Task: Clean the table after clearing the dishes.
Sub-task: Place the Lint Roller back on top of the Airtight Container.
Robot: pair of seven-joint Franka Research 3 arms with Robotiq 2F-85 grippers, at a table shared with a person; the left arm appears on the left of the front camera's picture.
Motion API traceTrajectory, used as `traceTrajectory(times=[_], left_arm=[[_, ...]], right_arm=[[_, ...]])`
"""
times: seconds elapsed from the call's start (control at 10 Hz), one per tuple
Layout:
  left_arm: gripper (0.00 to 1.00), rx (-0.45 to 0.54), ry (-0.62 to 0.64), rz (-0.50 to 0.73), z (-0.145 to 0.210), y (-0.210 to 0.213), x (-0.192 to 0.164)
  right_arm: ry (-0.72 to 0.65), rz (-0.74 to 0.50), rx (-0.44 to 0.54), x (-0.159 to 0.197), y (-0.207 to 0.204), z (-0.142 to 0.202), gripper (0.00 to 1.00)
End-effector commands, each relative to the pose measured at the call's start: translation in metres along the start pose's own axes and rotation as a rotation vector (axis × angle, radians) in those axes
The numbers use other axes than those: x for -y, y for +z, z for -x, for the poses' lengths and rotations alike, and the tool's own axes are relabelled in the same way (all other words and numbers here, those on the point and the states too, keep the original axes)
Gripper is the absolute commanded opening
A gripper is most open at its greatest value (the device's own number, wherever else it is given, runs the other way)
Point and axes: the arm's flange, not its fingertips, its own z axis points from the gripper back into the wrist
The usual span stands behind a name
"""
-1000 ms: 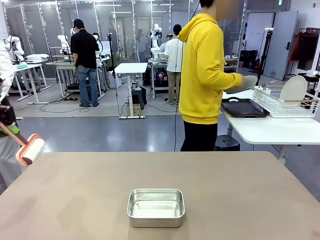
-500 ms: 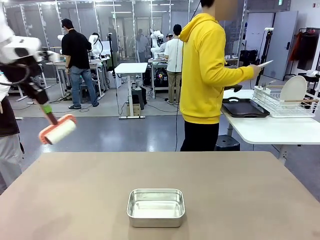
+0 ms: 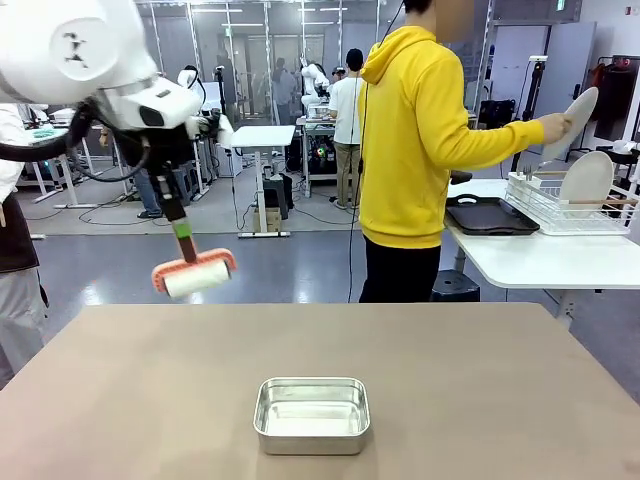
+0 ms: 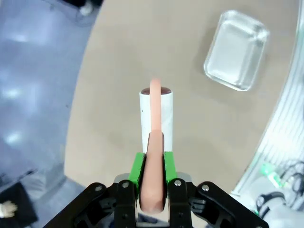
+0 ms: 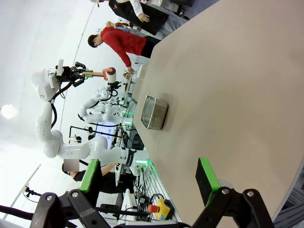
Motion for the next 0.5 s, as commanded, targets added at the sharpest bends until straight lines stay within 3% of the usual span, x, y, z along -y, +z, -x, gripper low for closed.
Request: traceTrajectory(times=[0.0, 0.2, 0.4], left_arm=[[0.22, -0.025, -0.144, 0.070, -0.008, 0.005, 0.017], [0.22, -0.046, -0.268, 0.140, -0.020, -0.004, 0.057], [0.22, 0.006, -0.252, 0.139, -0.024, -0.003, 0.068]], right_arm=[[0.010, -0.002, 0.004, -0.003, 0.000, 0.002, 1.00], [0.010, -0.002, 0.004, -0.003, 0.000, 0.002, 1.00], [0.010, -0.002, 0.004, -0.003, 0.000, 0.002, 1.00]])
